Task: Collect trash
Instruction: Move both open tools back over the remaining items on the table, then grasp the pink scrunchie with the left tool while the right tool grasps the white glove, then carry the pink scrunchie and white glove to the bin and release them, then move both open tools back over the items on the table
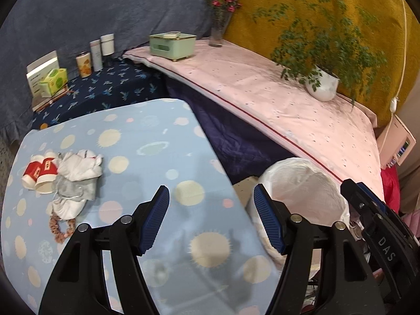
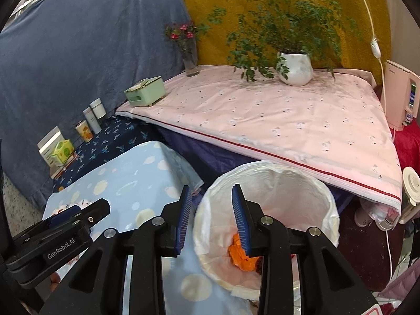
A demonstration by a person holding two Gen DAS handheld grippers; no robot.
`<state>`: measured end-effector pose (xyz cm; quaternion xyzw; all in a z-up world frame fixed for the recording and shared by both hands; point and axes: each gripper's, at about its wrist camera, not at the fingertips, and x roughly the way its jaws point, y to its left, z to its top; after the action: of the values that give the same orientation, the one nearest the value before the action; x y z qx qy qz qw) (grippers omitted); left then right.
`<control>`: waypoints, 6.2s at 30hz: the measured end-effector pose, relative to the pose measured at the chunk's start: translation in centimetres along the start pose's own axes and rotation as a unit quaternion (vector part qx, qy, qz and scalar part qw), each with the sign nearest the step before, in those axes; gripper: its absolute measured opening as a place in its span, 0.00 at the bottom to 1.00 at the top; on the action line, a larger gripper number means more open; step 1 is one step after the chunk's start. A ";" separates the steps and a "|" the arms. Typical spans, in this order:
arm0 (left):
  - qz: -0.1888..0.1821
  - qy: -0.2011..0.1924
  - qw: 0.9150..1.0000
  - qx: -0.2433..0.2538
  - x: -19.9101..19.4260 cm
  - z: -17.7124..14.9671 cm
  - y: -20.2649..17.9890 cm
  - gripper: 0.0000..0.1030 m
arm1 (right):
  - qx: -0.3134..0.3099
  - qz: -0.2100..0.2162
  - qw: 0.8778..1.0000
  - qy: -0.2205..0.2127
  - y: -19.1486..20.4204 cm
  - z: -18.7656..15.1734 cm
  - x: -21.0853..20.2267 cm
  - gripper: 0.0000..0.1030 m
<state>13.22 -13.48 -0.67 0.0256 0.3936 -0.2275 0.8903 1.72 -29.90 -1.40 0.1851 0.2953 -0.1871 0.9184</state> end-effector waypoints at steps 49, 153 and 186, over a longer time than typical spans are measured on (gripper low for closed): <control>0.150 0.093 0.971 -0.162 5.4 -8.9 29.2 0.37 | -0.144 0.127 0.976 0.104 25.5 -6.2 10.2 0.37; -0.051 0.013 0.993 0.107 2.2 -0.5 -10.5 0.68 | 0.075 -0.020 0.997 -0.010 -8.1 0.1 0.5 0.26; 0.026 0.010 0.999 -0.031 0.5 -0.9 6.3 0.68 | -0.044 0.045 0.998 0.022 7.0 -1.3 2.4 0.35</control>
<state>15.58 -7.82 -2.48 0.0104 0.4090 -0.1920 0.8920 6.11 -23.84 -2.26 0.1615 0.3149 -0.1281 0.9265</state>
